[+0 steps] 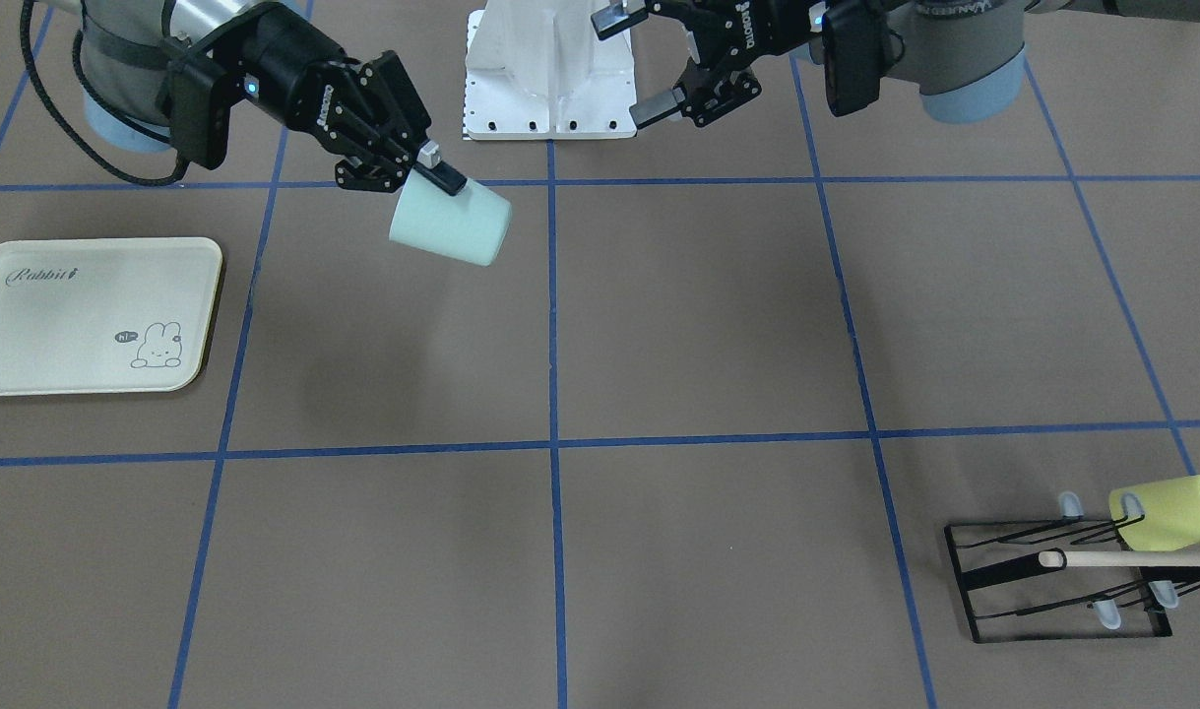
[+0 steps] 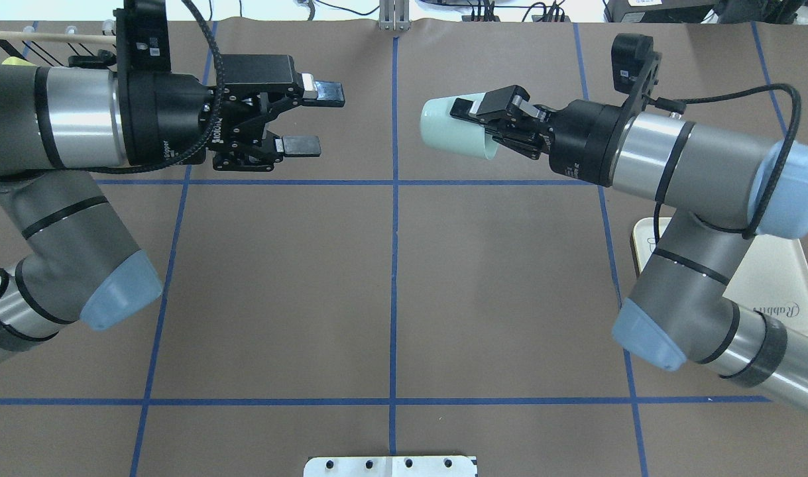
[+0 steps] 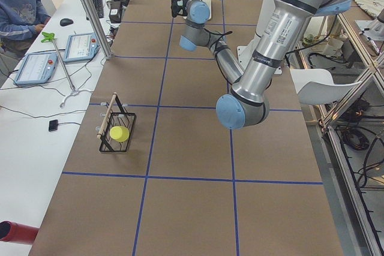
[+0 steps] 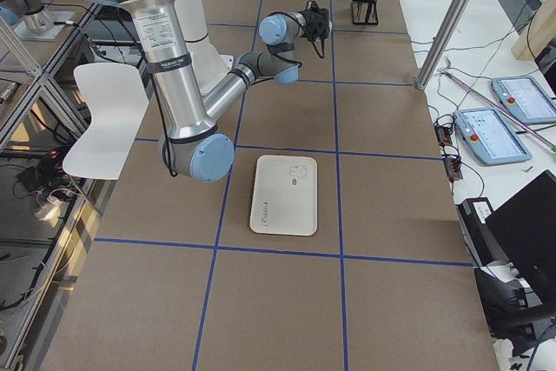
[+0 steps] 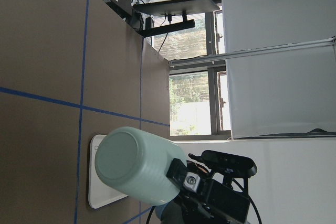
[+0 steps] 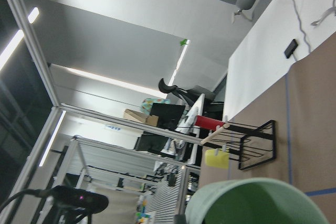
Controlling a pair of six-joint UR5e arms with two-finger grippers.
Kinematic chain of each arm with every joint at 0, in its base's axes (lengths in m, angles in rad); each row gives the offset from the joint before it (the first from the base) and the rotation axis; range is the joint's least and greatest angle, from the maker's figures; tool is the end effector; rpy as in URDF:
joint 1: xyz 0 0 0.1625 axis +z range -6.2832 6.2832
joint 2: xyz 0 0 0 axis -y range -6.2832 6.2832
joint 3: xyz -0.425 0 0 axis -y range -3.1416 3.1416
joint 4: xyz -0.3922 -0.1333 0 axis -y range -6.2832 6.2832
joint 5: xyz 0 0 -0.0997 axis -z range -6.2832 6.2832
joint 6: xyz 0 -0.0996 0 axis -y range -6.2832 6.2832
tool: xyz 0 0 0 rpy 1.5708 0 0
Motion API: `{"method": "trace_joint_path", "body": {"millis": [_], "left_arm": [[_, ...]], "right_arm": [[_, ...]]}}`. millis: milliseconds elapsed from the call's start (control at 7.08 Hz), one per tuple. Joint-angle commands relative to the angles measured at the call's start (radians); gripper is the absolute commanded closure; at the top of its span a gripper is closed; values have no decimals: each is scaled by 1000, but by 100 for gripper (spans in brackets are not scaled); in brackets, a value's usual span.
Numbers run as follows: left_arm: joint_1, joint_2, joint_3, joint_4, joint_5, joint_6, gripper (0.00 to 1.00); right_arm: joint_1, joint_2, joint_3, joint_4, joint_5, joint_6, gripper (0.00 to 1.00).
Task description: Left arm grabs green cup and hands to right arm on tray
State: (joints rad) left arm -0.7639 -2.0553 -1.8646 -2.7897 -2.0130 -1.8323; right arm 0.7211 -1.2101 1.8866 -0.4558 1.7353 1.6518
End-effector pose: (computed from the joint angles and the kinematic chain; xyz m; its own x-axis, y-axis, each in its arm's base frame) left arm 0.3113 -0.4238 0.1352 -0.3774 0.0380 -0.9253 0.2549 0.9648 -0.0644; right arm -0.3207 -0.4377 0.1958 -0.2069 -0.0756 0.9754 -0.5162 0.8554 -0.0432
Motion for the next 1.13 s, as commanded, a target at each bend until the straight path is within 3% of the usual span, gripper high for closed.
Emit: {"method": "trace_joint_path", "body": {"millis": [0,282,565,847,989], "left_arm": [[-3,79,77,10,3,176,0],[-35,128,162,107,8,356,0],[-118,165,150,363,7,560,0],[-233,257,147,575,8,936,0],[-298,318,148,637,5,1123,0]], "right_arm": [[140,-8,6,-305,198,-154,100],[208,-47,28,-545,233,-327,100],[259,-129,72,-732,239,-569,100],[287,-140,132,-1022,242,-830,100],[290,-181,140,-1065,253,-924,100]]}}
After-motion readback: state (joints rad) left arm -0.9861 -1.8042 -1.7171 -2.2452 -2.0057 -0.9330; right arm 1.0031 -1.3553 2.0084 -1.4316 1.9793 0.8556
